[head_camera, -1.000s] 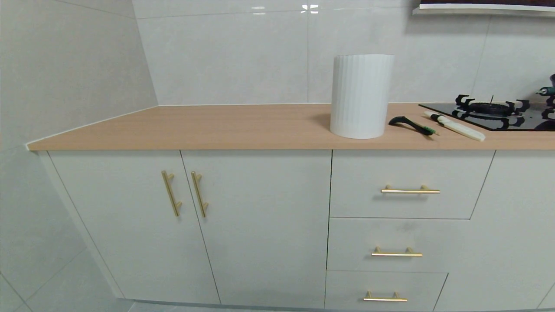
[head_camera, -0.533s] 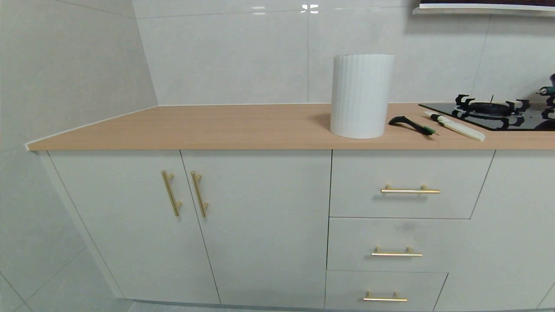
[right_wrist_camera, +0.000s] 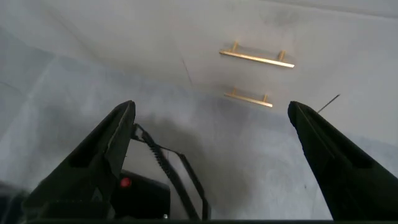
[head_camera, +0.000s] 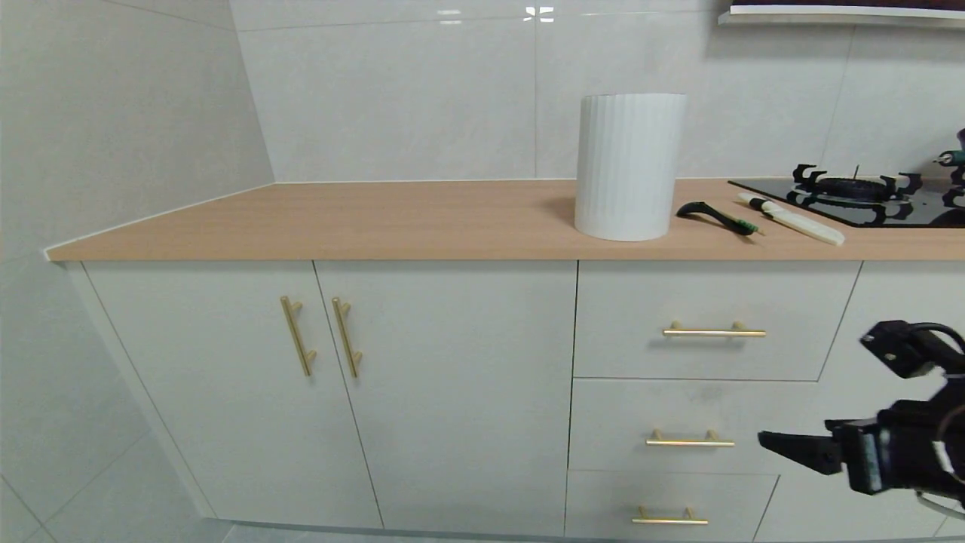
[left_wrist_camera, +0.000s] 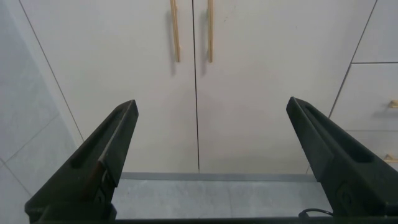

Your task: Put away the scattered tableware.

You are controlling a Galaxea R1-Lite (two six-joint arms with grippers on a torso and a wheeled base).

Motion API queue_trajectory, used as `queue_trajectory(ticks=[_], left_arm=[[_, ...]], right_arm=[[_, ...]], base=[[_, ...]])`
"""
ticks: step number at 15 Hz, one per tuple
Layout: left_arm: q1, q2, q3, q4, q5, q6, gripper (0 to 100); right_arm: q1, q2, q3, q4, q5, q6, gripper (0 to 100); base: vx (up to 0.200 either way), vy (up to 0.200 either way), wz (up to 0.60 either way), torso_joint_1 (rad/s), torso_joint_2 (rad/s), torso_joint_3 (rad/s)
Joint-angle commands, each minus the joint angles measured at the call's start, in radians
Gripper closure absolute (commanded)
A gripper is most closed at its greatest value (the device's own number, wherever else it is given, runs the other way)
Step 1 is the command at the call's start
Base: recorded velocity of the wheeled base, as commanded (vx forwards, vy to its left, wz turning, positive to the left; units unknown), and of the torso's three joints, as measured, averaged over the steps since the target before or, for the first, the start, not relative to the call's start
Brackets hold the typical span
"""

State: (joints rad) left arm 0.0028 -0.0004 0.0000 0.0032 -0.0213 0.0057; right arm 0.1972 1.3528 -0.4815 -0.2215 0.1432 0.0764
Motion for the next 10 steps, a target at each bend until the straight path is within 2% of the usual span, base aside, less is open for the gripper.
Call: queue_trajectory(ticks=[1,3,7,10], left_arm=[[0.0,0.0,0.0,0.0,0.0,0.0,0],[0.0,0.0,0.0,0.0,0.0,0.0,0],[0.0,0.0,0.0,0.0,0.001,0.0,0],[0.0,0.0,0.0,0.0,0.0,0.0,0]], right_arm=[[0.005,0.448,-0.109,-0.174,-0.045,0.002,0],[0.005,0.54,-0.141,-0.206,-0.053,0.002,0],[-0.015,0.801,-0.141,-0.401,-0.086,0.003,0],[-0.047,1.005,-0.121,-0.713,-0.185,0.005,0]], base=[[0.0,0.0,0.0,0.0,0.0,0.0],[0.0,0.0,0.0,0.0,0.0,0.0],[0.0,0.0,0.0,0.0,0.0,0.0],[0.0,0.0,0.0,0.0,0.0,0.0]])
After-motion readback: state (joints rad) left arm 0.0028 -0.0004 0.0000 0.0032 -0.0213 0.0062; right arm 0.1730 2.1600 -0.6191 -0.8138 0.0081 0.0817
